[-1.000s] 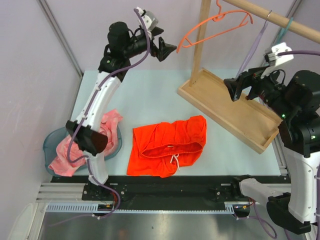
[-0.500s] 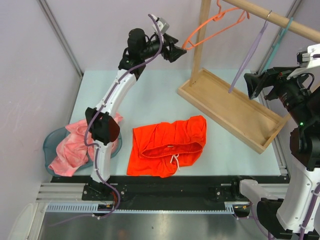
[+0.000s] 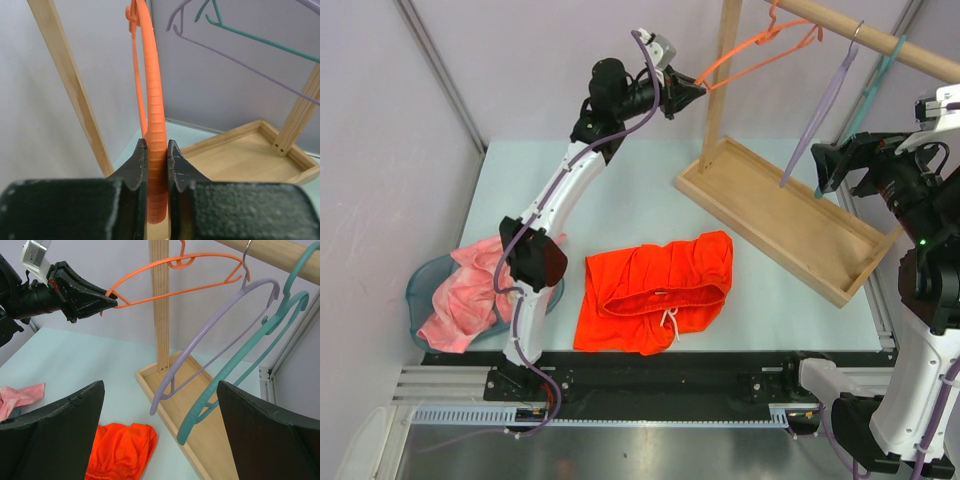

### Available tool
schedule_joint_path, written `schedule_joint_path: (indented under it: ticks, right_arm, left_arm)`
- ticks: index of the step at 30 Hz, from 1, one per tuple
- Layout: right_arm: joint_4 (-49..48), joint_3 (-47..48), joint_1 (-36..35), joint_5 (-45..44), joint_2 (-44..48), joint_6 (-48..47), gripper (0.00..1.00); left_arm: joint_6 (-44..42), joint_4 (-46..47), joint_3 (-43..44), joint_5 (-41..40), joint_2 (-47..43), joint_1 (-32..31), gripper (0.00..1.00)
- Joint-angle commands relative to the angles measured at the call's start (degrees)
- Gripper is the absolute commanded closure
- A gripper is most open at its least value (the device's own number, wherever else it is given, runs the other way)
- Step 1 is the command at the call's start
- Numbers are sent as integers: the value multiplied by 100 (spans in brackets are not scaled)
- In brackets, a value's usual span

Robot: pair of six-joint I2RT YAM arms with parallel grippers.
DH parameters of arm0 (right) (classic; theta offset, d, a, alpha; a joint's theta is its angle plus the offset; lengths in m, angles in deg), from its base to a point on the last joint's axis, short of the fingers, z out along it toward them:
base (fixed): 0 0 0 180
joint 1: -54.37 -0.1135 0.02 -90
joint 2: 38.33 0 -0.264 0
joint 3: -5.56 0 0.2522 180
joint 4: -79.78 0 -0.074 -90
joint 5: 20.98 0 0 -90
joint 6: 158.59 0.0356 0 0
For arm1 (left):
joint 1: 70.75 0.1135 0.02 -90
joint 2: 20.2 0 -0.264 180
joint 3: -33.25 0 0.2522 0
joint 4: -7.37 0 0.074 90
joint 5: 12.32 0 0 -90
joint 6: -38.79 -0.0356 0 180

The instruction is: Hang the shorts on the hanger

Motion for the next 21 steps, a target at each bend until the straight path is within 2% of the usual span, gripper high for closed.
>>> schedule_joint_path:
  ticks: [1, 10, 14, 18, 19, 21]
  right_arm:
    - [-59, 176, 54, 44, 53, 51, 0]
    - [-146, 97, 72, 62, 97, 77, 0]
    - [-216, 89, 72, 123, 88, 95, 0]
    - [-339, 1, 72, 176, 114, 16, 0]
    - [-366, -52, 80, 193, 123, -10, 0]
    - [-436, -148, 72, 211, 149, -37, 0]
  left_arm:
    - [91, 405, 399, -220, -44, -9, 99]
    - [653, 950, 425, -387, -439, -18, 100]
    - [741, 863, 303, -116, -728, -9, 100]
    - [707, 810, -426, 192, -1317, 69, 100]
    - [732, 984, -880, 210, -1458, 105, 100]
    - [881, 1169, -1234, 245, -1791, 236, 100]
